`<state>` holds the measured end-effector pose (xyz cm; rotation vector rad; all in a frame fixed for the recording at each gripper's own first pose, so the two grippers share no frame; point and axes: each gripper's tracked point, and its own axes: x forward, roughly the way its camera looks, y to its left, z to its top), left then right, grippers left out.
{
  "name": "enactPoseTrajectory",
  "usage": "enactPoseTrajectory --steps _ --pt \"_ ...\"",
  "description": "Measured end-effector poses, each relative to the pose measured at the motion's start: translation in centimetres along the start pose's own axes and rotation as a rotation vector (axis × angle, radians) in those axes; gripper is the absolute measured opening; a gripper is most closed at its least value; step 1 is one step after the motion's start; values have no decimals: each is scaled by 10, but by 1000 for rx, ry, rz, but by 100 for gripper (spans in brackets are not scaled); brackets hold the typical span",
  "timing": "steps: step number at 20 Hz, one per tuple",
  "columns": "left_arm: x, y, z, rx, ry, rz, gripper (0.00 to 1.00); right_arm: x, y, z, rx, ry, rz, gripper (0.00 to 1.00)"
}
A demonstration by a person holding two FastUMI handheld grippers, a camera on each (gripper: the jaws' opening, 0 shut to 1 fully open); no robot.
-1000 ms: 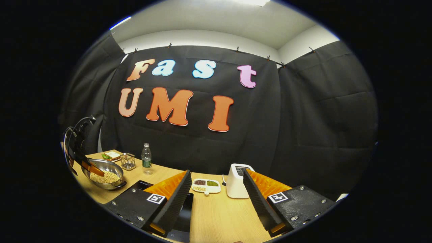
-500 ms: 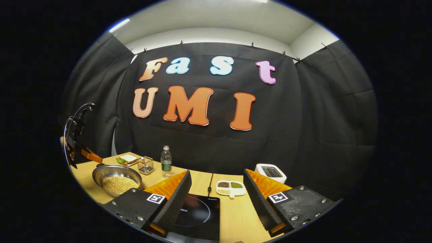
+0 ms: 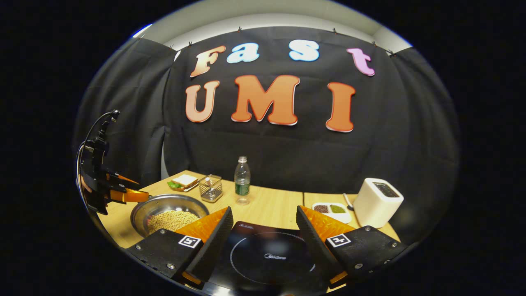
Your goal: First push the handle of the pot to place it horizontally, then grasp the pot with both hands and set it on the induction cooktop.
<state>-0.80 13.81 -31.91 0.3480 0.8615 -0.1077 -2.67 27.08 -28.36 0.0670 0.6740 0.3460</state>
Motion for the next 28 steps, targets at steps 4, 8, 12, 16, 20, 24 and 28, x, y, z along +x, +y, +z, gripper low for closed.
enactPoseTrajectory --steps 4,8,12,16,20,24,28 --pt "11 18 -11 -31 19 19 88 31 49 -36 30 147 64 95" --pt "21 28 -28 -31 65 7 88 51 83 -67 105 280 104 95" --pt "29 50 -38 -29 94 35 88 65 103 -81 111 334 110 93" --pt "38 66 -50 -35 125 63 88 73 111 -102 95 410 93 91" --pt "46 70 -59 -47 143 54 88 78 116 -116 123 466 77 88" --pt "48 78 -61 -26 154 74 88 84 119 -125 106 490 56 84" --pt "52 91 -77 -40 201 100 88 89 123 -131 98 504 46 83"
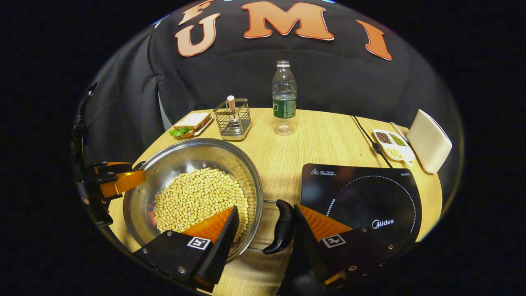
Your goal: First push the handle of the pot to place it horizontally, then grasp the pot with both hands and set it on the induction cooktop.
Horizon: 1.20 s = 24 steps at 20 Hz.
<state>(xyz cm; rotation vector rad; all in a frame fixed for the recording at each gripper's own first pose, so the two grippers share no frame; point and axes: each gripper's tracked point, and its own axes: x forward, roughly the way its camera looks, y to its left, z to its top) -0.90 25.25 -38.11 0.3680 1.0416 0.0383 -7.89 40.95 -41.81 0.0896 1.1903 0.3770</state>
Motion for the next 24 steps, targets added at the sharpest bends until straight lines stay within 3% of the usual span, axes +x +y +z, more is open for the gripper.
enactPoseTrajectory --steps 4,8,13,15,16,22,24 --pt "11 4 -11 -1 32 16 88 10 5 0 7 14 -3 82" --pt "18 0 -13 9 43 20 88 21 14 -6 -17 48 -5 69" --pt "31 1 -12 5 35 23 90 30 15 -5 -28 51 -19 69" --pt "34 -4 -12 -14 22 5 88 34 15 -4 -30 55 -27 69" --pt "36 -4 -8 -18 18 1 75 36 16 -5 -31 56 -30 69" --pt "32 -2 -16 -46 26 -13 70 40 15 -2 -21 46 -24 59" --pt "32 -3 -14 -49 22 -18 71 41 16 -3 -23 44 -23 62"
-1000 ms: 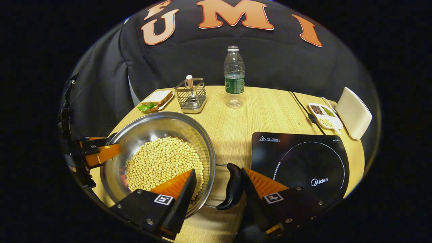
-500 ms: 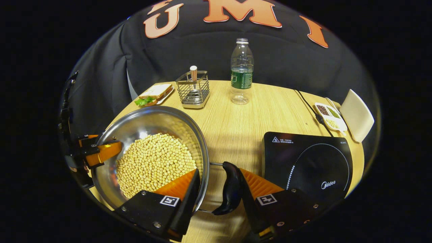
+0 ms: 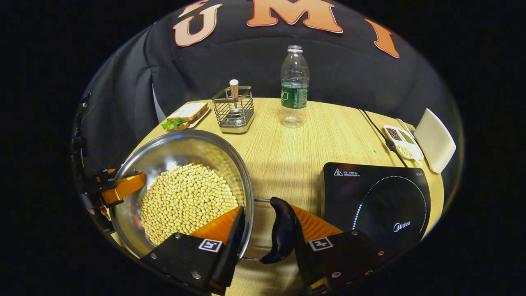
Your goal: First push the handle of the pot to place it horizontally, then grasp the pot with both hands and set it on the induction cooktop.
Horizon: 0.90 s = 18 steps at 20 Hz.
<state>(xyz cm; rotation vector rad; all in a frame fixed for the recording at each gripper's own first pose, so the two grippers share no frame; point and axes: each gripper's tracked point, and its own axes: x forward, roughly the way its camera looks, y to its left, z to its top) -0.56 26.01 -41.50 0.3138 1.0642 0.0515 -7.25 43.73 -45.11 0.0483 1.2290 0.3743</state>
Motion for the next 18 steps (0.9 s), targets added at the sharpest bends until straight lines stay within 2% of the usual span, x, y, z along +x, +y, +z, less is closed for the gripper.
enactPoseTrajectory --steps 3,4,5,7,9,13,15,16,18 --pt "-1 1 -2 4 6 13 71 0 0 1 -6 -6 -1 61" --pt "1 1 0 -6 0 20 67 1 1 0 -1 -5 0 60" --pt "-2 1 3 -12 -8 29 71 1 1 1 -3 -5 2 59" --pt "-1 2 9 -47 -41 51 64 0 0 -1 -17 -2 14 57" --pt "-3 -6 4 -72 -28 61 65 4 1 0 -17 4 23 57" --pt "-16 -18 4 -57 -38 101 64 7 2 -4 3 16 56 55" --pt "-33 -22 16 -54 -58 112 64 5 -1 -3 -8 -8 64 55" --pt "-43 -25 20 -43 -69 116 67 1 -4 1 -7 -25 64 55" --pt "-69 -32 29 -13 -110 123 64 -2 -13 9 7 -52 68 55"
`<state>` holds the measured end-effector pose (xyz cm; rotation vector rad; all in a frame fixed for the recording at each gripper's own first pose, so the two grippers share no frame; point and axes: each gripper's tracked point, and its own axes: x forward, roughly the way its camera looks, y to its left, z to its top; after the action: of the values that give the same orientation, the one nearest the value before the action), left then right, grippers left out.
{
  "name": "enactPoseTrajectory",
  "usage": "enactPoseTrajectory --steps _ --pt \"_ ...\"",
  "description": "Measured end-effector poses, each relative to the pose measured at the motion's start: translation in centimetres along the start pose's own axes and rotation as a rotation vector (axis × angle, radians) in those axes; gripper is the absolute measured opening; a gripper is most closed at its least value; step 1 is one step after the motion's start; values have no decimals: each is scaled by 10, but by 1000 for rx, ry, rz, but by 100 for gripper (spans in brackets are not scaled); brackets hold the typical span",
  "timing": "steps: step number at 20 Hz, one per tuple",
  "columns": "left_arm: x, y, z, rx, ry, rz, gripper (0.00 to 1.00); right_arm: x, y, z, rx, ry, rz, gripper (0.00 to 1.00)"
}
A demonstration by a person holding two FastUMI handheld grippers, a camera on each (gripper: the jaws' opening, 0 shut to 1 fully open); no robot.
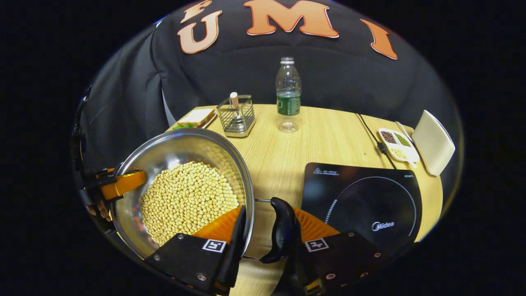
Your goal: First push the handle of the pot to place it horizontally, then grasp the pot with both hands and set it on the induction cooktop.
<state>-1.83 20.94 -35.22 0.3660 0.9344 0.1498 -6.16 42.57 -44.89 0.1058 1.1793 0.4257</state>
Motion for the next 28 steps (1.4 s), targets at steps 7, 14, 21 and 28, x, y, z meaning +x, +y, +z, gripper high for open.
enactPoseTrajectory --steps 7,14,21,28 --pt "-49 -41 44 26 -72 -22 59 -45 -46 23 -6 -63 -23 55" --pt "-69 -117 79 25 -136 -75 64 -116 -86 50 -17 -110 -80 54" --pt "-81 -191 109 19 -186 -145 64 -188 -133 75 -38 -157 -165 54" --pt "-85 -249 122 29 -193 -195 64 -236 -158 81 -16 -163 -213 55"
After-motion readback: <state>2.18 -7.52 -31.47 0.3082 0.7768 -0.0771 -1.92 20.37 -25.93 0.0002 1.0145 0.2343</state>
